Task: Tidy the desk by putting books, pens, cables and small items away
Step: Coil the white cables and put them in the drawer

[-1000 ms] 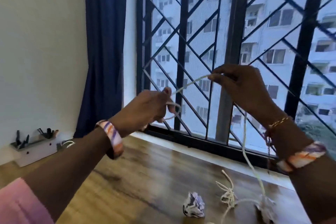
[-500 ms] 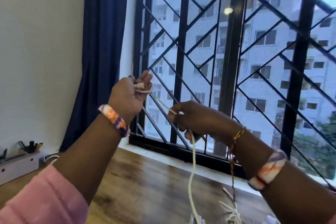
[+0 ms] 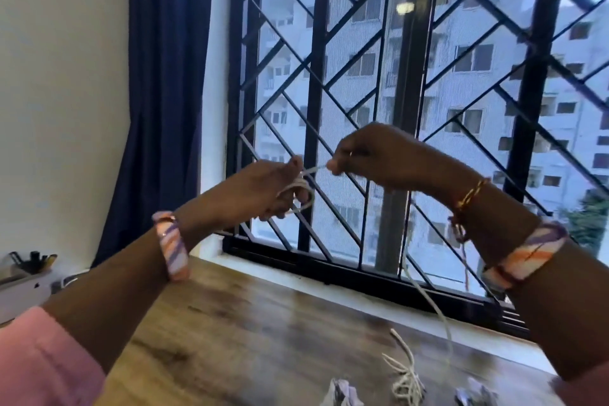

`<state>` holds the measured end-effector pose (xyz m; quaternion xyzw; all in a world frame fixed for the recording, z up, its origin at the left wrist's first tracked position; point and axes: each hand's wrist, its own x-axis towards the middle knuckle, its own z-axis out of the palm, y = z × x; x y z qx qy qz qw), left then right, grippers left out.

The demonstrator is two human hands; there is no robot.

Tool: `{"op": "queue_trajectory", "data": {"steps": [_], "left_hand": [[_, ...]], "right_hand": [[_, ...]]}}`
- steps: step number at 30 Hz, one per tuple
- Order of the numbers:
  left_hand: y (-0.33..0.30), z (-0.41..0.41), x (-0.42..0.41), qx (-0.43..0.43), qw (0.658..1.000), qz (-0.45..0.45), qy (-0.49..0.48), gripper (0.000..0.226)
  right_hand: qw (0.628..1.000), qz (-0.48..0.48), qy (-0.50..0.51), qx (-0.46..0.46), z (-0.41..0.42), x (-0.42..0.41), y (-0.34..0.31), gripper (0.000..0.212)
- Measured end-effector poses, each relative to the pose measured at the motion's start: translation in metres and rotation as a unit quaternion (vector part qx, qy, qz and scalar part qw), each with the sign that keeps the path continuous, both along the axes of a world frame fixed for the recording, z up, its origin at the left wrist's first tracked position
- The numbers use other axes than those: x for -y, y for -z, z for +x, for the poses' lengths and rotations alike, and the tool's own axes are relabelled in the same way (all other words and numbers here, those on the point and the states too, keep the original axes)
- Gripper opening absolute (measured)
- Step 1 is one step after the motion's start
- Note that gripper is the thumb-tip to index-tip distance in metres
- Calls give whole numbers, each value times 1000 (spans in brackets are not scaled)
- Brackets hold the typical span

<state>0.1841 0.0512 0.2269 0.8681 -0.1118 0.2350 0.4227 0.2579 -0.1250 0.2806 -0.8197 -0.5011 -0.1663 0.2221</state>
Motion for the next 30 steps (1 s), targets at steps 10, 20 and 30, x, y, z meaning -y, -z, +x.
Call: {"op": "queue_trajectory", "data": {"steps": [10,20,30], "left_hand": [[-25,-16,-7,204,772,-581,156,43],[30,-24,-79,240,906,129,-324,20],[11,-74,-8,70,948,-280,133,33]], "right_hand": [[968,137,-63,-200,0,-48,48,30],[996,70,-43,46,-17,-70,52,17],[983,164,-49,71,-31,-53,36,36]]}}
